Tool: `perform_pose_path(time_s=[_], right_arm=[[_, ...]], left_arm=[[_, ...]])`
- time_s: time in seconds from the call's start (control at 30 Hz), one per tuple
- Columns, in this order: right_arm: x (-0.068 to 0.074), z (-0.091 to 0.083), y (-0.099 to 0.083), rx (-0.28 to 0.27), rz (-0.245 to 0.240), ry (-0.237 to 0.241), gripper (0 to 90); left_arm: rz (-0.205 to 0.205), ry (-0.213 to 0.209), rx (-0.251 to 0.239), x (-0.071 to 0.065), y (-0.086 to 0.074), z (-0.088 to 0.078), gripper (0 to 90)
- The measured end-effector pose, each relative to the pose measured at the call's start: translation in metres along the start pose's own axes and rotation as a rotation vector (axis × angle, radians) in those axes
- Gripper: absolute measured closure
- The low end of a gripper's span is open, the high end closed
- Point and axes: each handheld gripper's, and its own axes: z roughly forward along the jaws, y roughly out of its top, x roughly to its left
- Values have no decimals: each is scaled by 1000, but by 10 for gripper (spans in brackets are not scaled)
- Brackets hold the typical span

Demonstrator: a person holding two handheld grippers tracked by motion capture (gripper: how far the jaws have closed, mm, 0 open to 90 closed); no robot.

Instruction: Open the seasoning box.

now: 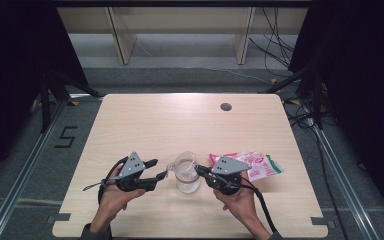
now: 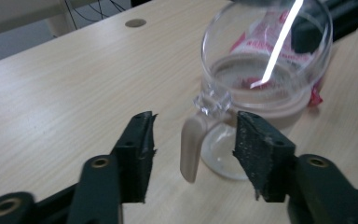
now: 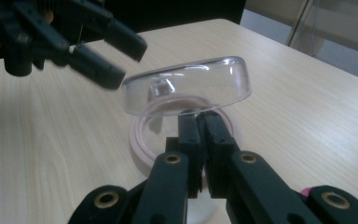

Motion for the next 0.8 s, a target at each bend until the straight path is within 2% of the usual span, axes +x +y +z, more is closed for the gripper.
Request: perform_pose_path(time_s=[0.03, 0.07, 0.1, 0.13, 0.17, 0.23, 0.27, 0.33, 0.37, 0.4, 0.47, 0.67, 0.73, 0.77, 0.8], right_arm=[[-1, 0, 3, 3, -13, 11, 879], [-1, 1, 6, -14, -34, 1, 878], [2, 2, 7, -10, 0, 4, 876], [3, 2, 10, -6, -12, 8, 874], [4, 4, 12, -21, -18, 10, 873], [4, 5, 15, -19, -32, 18, 873], [7, 8, 19, -27, -39, 16, 873], [10, 10, 24, -34, -43, 15, 872], [10, 11, 26, -35, -59, 16, 872], [10, 11, 26, -35, -59, 16, 872], [14, 15, 32, -31, -46, 36, 869], [24, 26, 44, -49, -72, 44, 860], [25, 28, 46, -51, -77, 48, 858], [28, 29, 48, -45, -63, 52, 857], [28, 32, 50, -53, -93, 58, 854]], left_arm=[[15, 5, -2, -2, -4, -1, 400], [11, 1, 5, -3, -8, -3, 379], [4, 1, 12, -4, -10, -4, 361], [-7, 3, 9, -5, -13, -5, 343], [12, 1, 6, -4, -14, -6, 327], [-26, 10, -2, -5, -17, -8, 295], [-1, 9, -6, -3, -17, -9, 273], [-19, 6, -7, -3, -20, -9, 249], [-14, 2, -4, -2, -20, -9, 247], [-54, 4, 0, -4, -22, -8, 247], [-23, 11, 4, -2, -22, -8, 229], [-25, 1, 1, -2, -23, -9, 206], [-33, 3, -5, -1, -23, -9, 200], [-68, 9, 3, -3, -24, -9, 195], [-59, 6, -1, -3, -24, -9, 195]])
